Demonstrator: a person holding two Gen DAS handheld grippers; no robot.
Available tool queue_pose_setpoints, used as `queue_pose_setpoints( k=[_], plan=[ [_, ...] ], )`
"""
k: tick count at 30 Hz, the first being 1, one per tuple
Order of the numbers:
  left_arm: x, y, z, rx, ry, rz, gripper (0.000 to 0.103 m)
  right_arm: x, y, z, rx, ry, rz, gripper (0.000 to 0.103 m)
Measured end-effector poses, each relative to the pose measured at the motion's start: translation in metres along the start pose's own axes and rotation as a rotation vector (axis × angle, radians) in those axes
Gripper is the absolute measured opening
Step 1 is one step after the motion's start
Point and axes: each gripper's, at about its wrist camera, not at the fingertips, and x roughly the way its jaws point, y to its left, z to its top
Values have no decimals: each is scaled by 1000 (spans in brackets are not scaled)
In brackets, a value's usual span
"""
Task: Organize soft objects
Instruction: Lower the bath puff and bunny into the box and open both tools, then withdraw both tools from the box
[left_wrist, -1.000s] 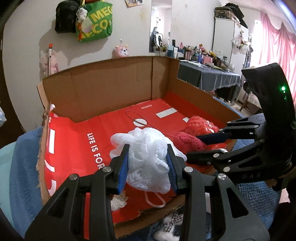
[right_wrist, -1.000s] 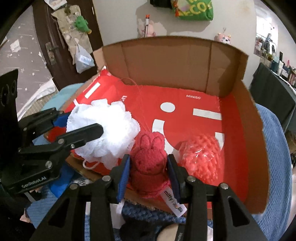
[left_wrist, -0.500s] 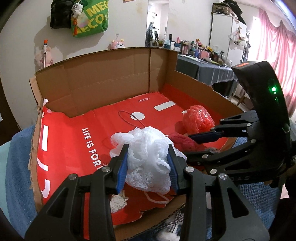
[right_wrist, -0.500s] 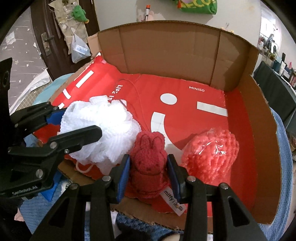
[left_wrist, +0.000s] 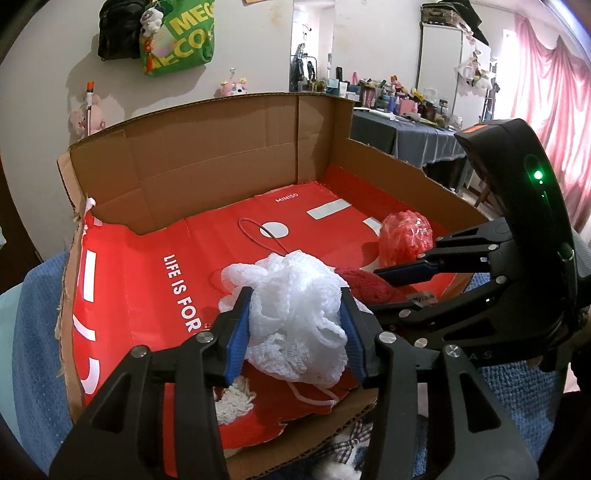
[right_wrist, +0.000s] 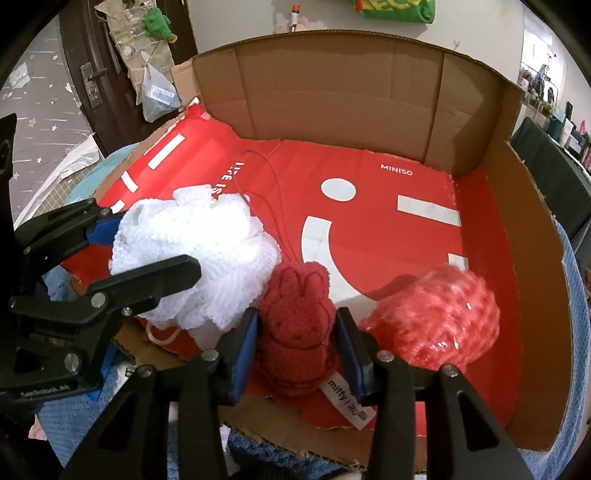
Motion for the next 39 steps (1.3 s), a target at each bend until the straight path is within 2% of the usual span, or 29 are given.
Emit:
queue_pose_setpoints(
  k=[2,10,15,17,25,28,33,35,37,39],
  plan=[
    [0,0,0,1,-1,5,52,0,0,0,1,0,1,45],
    [-2,-1,1,-4,-10,14,61,1,1,-3,3,11,9,53],
    [-8,-1,1,-8,-17,22,63,-4,2,-4,4,2,8,55],
    [-11,-2,1,-13,-24,27,70,-8,1,-6,6,-4,9,57],
    [-35,-5,2,-39,-64,54,72,-29,4,-12,4,-29,21,65],
    [-50,-8,0,-62,-91,73,82,-45,8,-17,-2,-52,22,65],
    [-80,-17,-5,-96,-147,110,83,-73,12,-27,-3,-104,20,71],
    [-92,-21,-7,-107,-169,131,91,-85,11,-31,3,-131,18,74],
    [-104,-27,-10,-111,-194,155,94,-102,10,-37,14,-169,20,82],
    [-117,-35,-14,-108,-223,183,95,-116,9,-43,21,-204,12,84]
  ],
)
